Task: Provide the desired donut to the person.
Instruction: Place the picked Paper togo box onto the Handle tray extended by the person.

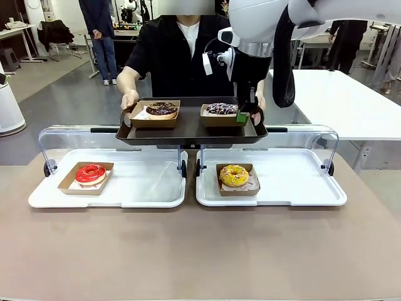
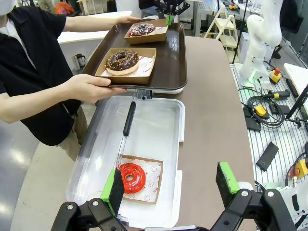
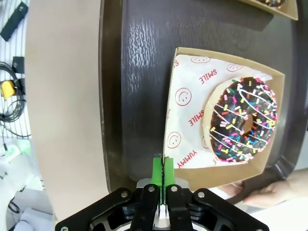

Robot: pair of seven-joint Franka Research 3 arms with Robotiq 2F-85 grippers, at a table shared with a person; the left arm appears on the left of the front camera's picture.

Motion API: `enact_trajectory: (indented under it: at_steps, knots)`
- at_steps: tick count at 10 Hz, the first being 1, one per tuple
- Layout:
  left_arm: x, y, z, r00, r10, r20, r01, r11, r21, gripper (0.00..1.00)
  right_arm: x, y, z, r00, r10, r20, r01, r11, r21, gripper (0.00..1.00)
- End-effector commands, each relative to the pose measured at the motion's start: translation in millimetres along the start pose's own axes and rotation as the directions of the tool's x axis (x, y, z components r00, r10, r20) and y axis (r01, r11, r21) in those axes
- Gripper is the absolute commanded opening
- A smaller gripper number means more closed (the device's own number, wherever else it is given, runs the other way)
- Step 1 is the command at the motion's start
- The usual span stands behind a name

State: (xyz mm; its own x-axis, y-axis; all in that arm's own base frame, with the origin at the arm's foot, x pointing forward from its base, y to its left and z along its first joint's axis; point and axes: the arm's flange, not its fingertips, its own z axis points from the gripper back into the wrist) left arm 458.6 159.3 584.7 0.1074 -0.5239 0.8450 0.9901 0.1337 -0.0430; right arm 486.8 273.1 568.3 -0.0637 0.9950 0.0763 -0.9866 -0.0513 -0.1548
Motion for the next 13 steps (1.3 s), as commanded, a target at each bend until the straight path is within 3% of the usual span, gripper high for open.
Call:
enact_trajectory:
  at_steps: [1,2,3,4,5,11,13]
  knots:
    - [0.0,-2.0,0.3,1.000,-0.003,0.005,0.003,1.000,0.001,1.00,4.4,-5.1,1.2,0.999,0.010,0.046,-0.010,1.000,0.018,0.61]
    - [0.0,-2.0,0.3,1.000,-0.003,0.005,0.003,1.000,0.001,1.00,5.6,-3.9,2.8,0.999,0.014,0.052,-0.015,1.000,0.018,0.61]
    - [0.0,-2.0,0.3,1.000,-0.003,0.005,0.003,1.000,0.001,1.00,6.1,-3.2,5.2,0.999,0.017,0.050,-0.017,1.000,0.013,1.00]
    - [0.0,-2.0,0.3,1.000,-0.003,0.005,0.003,1.000,0.001,1.00,6.6,-2.8,7.8,0.999,0.018,0.051,-0.019,1.000,0.010,0.66]
    - [0.0,-2.0,0.3,1.000,-0.003,0.005,0.003,1.000,0.001,1.00,7.8,-2.4,8.5,0.999,0.020,0.050,-0.020,1.000,0.009,1.00]
    - [0.0,-2.0,0.3,1.000,-0.003,0.005,0.003,1.000,0.001,1.00,7.0,-1.5,8.9,0.998,0.021,0.051,-0.023,0.999,0.030,0.97]
    - [0.0,-2.0,0.3,1.000,-0.003,0.005,0.003,1.000,0.001,1.00,0.6,2.3,15.5,0.999,0.018,0.048,-0.021,0.998,0.065,1.00]
